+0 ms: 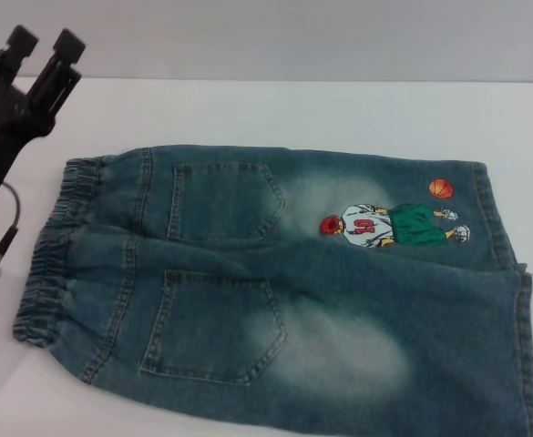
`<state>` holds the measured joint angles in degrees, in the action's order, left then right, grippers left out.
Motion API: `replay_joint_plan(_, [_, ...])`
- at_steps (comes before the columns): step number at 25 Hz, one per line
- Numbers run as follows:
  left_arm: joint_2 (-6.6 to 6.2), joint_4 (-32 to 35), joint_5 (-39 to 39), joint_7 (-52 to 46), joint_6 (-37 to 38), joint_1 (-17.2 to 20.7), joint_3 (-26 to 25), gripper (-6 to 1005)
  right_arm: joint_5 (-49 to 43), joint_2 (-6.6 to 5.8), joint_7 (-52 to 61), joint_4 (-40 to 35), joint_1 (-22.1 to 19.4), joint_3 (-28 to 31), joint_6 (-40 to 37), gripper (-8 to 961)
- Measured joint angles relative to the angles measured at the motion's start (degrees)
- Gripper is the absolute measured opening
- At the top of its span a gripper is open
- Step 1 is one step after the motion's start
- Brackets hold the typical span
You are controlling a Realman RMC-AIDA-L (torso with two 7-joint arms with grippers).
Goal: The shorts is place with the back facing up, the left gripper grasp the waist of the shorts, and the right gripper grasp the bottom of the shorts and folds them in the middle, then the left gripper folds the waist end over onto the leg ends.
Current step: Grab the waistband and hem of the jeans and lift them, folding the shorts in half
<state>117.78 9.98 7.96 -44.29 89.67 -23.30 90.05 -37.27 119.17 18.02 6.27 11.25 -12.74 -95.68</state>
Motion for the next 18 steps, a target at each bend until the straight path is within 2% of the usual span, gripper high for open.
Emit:
replay_joint_plan(2, [-0.91, 1.3, 1.6, -3.6, -1.8, -1.0, 0.3, 765, 0.0, 0.00, 0.0, 0.1, 0.1, 0.0, 0.4, 563])
replay_joint_plan(4, [-2.47, 3.3, 4.6, -7.4, -4.0, -2.1, 0.3, 764, 0.0, 0.00, 0.0, 0.3, 0.1, 0.0, 0.7, 563])
replay_joint_plan(5, [-3.51, 4.4, 6.8, -9.8, -5.5, -2.7, 0.3, 763, 0.0, 0.00, 0.1, 0.4, 0.2, 0.0, 1.2, 562])
replay_joint_plan(7, [-6.54, 7.4, 13.9, -17.3, -9.5, -4.8, 0.1, 762, 0.0, 0.00, 0.1, 0.6, 0.4, 0.0, 2.1, 562])
replay_joint_plan(10, [-9.87, 10.3, 23.0, -25.8, -12.0, -7.4, -1.1, 760, 0.0, 0.00, 0.1, 0.7, 0.7, 0.0, 3.8, 562])
replay_joint_plan(13, [-12.73, 14.8, 34.9, -36.6, -12.5, -8.8, -6.2, 758, -0.2, -0.05, 0.1, 0.7, 1.0, 0.0, 5.4, 562])
replay_joint_plan(15, [-13.87, 19.3, 44.5, -43.9, -12.2, -8.9, -12.0, 757, -0.2, -0.08, 0.1, 0.7, 1.2, 0.0, 5.7, 562])
replay_joint_plan(18, [-14.87, 26.0, 58.5, -54.2, -11.4, -8.7, -19.5, 755, -0.3, -0.13, 0.1, 0.5, 1.6, 0.0, 6.7, 561])
